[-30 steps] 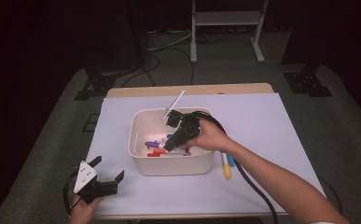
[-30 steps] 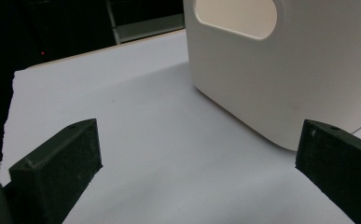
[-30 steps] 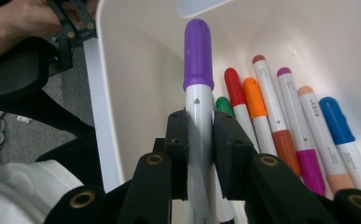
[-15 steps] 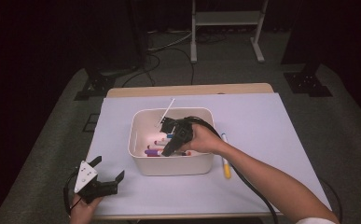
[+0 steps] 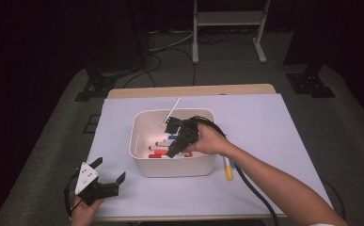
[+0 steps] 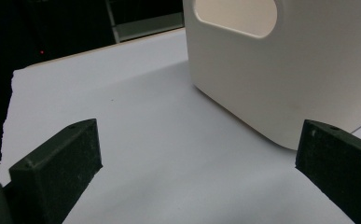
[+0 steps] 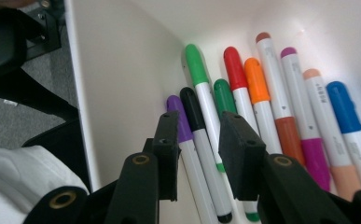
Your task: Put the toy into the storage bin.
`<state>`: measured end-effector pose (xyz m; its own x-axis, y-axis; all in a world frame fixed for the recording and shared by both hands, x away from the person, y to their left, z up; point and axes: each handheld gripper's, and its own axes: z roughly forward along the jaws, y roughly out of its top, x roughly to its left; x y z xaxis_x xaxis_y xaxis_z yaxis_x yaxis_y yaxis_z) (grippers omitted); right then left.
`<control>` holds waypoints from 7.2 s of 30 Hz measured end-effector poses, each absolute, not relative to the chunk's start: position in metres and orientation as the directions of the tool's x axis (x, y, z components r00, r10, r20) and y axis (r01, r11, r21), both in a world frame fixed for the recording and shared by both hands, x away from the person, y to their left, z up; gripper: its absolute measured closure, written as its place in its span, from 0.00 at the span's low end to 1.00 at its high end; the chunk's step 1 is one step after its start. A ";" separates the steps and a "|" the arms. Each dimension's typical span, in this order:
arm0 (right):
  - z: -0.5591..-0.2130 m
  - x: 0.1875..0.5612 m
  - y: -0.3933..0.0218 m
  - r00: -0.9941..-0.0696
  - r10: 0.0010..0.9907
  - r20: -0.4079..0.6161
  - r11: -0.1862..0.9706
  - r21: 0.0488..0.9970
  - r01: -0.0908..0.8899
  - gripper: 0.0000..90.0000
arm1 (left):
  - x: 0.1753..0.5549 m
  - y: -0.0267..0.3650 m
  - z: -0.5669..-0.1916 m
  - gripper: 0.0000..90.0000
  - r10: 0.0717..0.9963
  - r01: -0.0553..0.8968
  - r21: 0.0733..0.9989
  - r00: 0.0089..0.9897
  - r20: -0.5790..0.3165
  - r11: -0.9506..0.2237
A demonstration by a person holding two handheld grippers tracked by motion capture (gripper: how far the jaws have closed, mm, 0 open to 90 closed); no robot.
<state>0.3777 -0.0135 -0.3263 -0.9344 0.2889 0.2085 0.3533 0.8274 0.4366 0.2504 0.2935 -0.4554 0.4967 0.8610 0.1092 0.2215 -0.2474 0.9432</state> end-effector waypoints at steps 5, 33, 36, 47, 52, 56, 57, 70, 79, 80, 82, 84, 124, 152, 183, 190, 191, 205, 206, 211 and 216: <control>-0.303 0.371 -0.036 -0.937 0.292 0.191 0.783 0.515 0.349 0.72 | 0.250 0.293 -0.456 0.00 0.862 0.218 0.945 0.495 0.107 -0.243; -0.288 0.348 -0.214 -0.806 0.559 0.194 0.546 0.646 0.534 0.68 | 0.250 0.293 -0.456 0.00 0.866 0.217 0.944 0.486 0.118 -0.250; -0.303 0.348 -0.224 -0.790 0.580 0.201 0.535 0.637 0.555 0.67 | 0.250 0.293 -0.456 0.00 0.867 0.220 0.943 0.485 0.116 -0.249; -0.370 0.361 -0.237 -0.716 0.654 0.244 0.495 0.577 0.650 0.63 | 0.250 0.293 -0.456 0.00 0.869 0.219 0.945 0.482 0.112 -0.243; -0.389 0.372 -0.234 -0.680 0.698 0.224 0.472 0.570 0.673 0.63 | 0.250 0.293 -0.456 0.00 0.868 0.219 0.945 0.484 0.112 -0.243; -0.402 0.381 -0.226 -0.663 0.720 0.205 0.468 0.561 0.683 0.63 | 0.250 0.293 -0.456 0.00 0.867 0.218 0.945 0.485 0.111 -0.243; -0.405 0.383 -0.224 -0.658 0.726 0.200 0.466 0.560 0.685 0.63 | 0.250 0.293 -0.456 0.00 0.867 0.218 0.945 0.485 0.111 -0.243; -0.428 0.398 -0.218 -0.604 0.789 0.114 0.467 0.528 0.709 0.65 | 0.249 0.294 -0.456 0.00 0.866 0.213 0.947 0.488 0.110 -0.241; -0.428 0.395 -0.242 -0.558 0.827 0.074 0.444 0.523 0.728 0.68 | 0.250 0.293 -0.456 0.00 0.866 0.218 0.945 0.487 0.111 -0.244; -0.430 0.395 -0.244 -0.553 0.831 0.058 0.449 0.517 0.729 0.69 | 0.250 0.293 -0.456 0.00 0.867 0.220 0.945 0.486 0.109 -0.242; -0.432 0.395 -0.246 -0.547 0.836 0.033 0.456 0.512 0.728 0.73 | 0.250 0.293 -0.456 0.00 0.868 0.221 0.945 0.485 0.108 -0.241; -0.434 0.394 -0.248 -0.543 0.840 0.008 0.463 0.510 0.725 0.74 | 0.250 0.294 -0.456 0.00 0.868 0.222 0.945 0.486 0.106 -0.240; -0.324 0.333 -0.247 -0.706 0.686 0.175 0.449 0.662 0.600 0.84 | 0.250 0.293 -0.456 0.00 0.868 0.219 0.946 0.484 0.109 -0.240; -0.244 0.332 -0.136 -0.899 0.412 0.146 0.598 0.701 0.388 0.84 | 0.250 0.293 -0.455 0.00 0.865 0.218 0.944 0.490 0.114 -0.248; -0.320 0.384 -0.015 -0.943 0.229 0.241 0.808 0.493 0.322 0.84 | 0.250 0.294 -0.456 0.00 0.861 0.217 0.946 0.497 0.106 -0.241; -0.335 0.389 -0.006 -0.948 0.222 0.227 0.842 0.446 0.303 0.84 | 0.250 0.294 -0.455 0.00 0.861 0.219 0.945 0.497 0.107 -0.244; -0.337 0.388 -0.005 -0.947 0.225 0.228 0.847 0.435 0.306 0.84 | 0.250 0.294 -0.455 0.00 0.861 0.217 0.945 0.497 0.107 -0.243; -0.342 0.385 0.000 -0.951 0.245 0.188 0.867 0.397 0.301 0.76 | 0.249 0.294 -0.455 0.00 0.861 0.215 0.946 0.498 0.107 -0.242; -0.338 0.384 -0.003 -0.951 0.249 0.184 0.860 0.409 0.305 0.75 | 0.249 0.294 -0.455 0.00 0.860 0.214 0.945 0.499 0.112 -0.247; -0.314 0.378 -0.022 -0.948 0.274 0.163 0.816 0.483 0.319 0.72 | 0.250 0.294 -0.456 0.00 0.861 0.212 0.947 0.496 0.107 -0.240; -0.290 0.369 -0.050 -0.941 0.312 0.133 0.768 0.548 0.332 0.66 | 0.250 0.294 -0.456 0.00 0.863 0.214 0.947 0.493 0.106 -0.239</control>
